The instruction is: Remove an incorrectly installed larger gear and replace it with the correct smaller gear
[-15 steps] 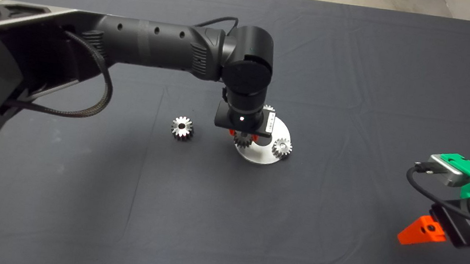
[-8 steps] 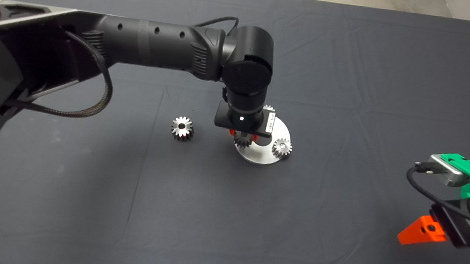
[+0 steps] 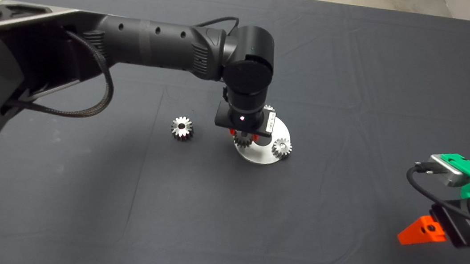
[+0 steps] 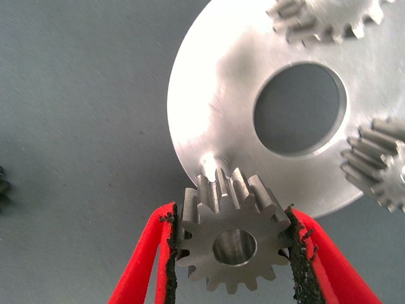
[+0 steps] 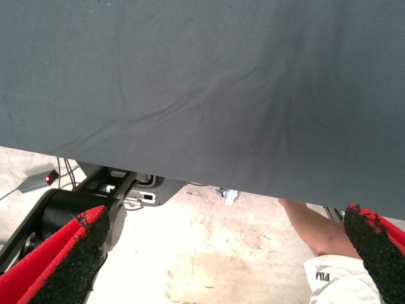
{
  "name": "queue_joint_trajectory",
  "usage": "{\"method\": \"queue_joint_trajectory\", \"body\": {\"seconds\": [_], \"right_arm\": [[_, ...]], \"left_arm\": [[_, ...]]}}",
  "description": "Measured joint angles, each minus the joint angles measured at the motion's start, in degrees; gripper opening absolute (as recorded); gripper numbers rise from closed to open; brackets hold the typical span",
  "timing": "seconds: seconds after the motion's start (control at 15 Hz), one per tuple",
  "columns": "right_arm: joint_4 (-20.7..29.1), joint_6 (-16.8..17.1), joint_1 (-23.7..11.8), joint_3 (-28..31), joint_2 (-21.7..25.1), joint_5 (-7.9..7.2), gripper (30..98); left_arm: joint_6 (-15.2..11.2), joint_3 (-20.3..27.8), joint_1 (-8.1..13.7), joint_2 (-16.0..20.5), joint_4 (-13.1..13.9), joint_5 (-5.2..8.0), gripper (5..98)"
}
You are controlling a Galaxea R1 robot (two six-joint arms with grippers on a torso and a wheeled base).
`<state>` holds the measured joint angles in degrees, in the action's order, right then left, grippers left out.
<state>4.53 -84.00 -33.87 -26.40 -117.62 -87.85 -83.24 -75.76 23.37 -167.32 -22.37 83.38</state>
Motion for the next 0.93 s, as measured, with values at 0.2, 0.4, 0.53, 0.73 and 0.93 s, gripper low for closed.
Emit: {"method": "queue_joint_trajectory", "body": {"seconds": [0.2,0.4,0.53,0.73,0.93], "right_arm": [[0.0,0.0,0.0,0.0,0.0,0.0,97.7],[0.0,0.0,0.0,0.0,0.0,0.0,97.7],[0.0,0.0,0.0,0.0,0.0,0.0,97.7],[0.0,0.0,0.0,0.0,0.0,0.0,97.7],[0.0,0.0,0.0,0.0,0.0,0.0,97.7]], "left_arm": [[0.0,0.0,0.0,0.0,0.0,0.02,35.2],[0.0,0.0,0.0,0.0,-0.1,0.02,35.2],[0.0,0.0,0.0,0.0,-0.1,0.02,35.2],[0.0,0.0,0.0,0.0,-0.1,0.02,35.2],[-0.1,0.1,0.0,0.0,-0.1,0.02,35.2]]}}
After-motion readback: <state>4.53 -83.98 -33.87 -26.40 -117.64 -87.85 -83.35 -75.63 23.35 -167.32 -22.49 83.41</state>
